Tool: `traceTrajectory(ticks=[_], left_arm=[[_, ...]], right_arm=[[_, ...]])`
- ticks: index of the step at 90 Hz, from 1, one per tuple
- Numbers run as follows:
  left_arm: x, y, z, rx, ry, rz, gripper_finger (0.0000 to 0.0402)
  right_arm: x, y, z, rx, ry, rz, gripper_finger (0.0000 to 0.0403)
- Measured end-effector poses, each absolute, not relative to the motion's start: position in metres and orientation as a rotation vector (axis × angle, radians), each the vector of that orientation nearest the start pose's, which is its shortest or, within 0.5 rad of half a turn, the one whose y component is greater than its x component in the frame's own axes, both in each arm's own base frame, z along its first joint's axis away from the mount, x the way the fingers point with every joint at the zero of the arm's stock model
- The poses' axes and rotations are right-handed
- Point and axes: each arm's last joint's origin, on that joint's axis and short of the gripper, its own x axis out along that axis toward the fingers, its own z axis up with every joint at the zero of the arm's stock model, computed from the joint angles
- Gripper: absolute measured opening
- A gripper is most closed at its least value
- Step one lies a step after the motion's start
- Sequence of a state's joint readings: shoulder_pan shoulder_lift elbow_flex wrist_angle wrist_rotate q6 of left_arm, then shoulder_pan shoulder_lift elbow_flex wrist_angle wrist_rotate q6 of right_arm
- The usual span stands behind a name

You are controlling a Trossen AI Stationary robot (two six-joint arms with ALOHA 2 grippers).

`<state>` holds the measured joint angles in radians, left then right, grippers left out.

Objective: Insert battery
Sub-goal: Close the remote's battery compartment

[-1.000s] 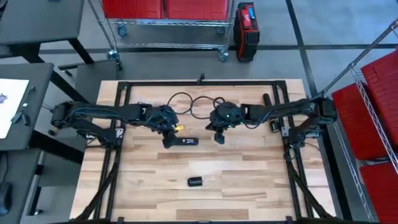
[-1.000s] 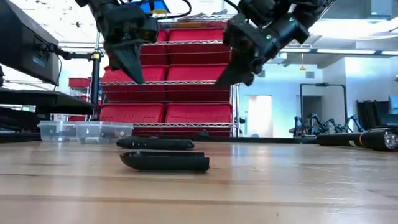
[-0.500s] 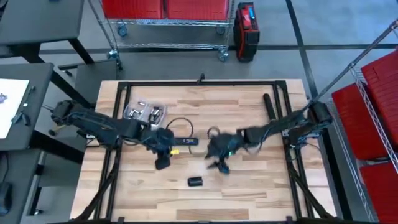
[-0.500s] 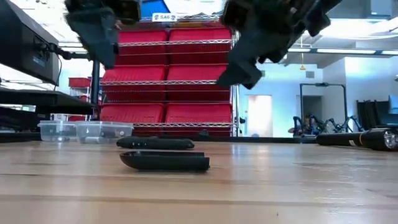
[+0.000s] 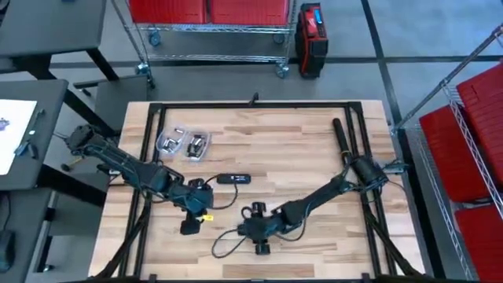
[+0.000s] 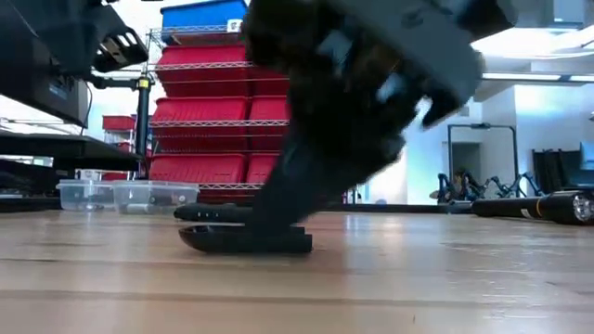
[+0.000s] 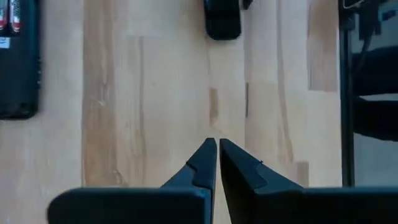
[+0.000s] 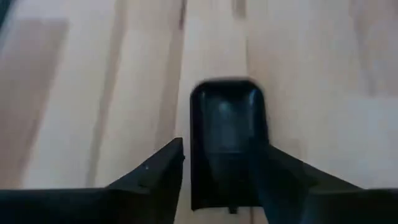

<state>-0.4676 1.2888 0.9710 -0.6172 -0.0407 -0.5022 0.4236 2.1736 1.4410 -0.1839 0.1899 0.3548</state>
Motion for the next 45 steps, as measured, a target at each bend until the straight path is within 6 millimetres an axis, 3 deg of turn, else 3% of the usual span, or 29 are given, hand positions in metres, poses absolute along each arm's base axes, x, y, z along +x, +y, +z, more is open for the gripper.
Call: traceTrajectory(ticks=[30, 45], left_arm=[[0.2282, -0.1153, 0.2600, -0.221, 0.978, -0.160, 0.0000], [0.2282, -0.1153, 0.2600, -0.233, 0.979, -0.154, 0.0000]], right_arm=[[0.4200, 0.1751, 0.1286, 0.091, 0.939, 0.013, 0.0098], [0.4183, 0.1771, 0.1318, 0.110, 0.947, -0.001, 0.0023]])
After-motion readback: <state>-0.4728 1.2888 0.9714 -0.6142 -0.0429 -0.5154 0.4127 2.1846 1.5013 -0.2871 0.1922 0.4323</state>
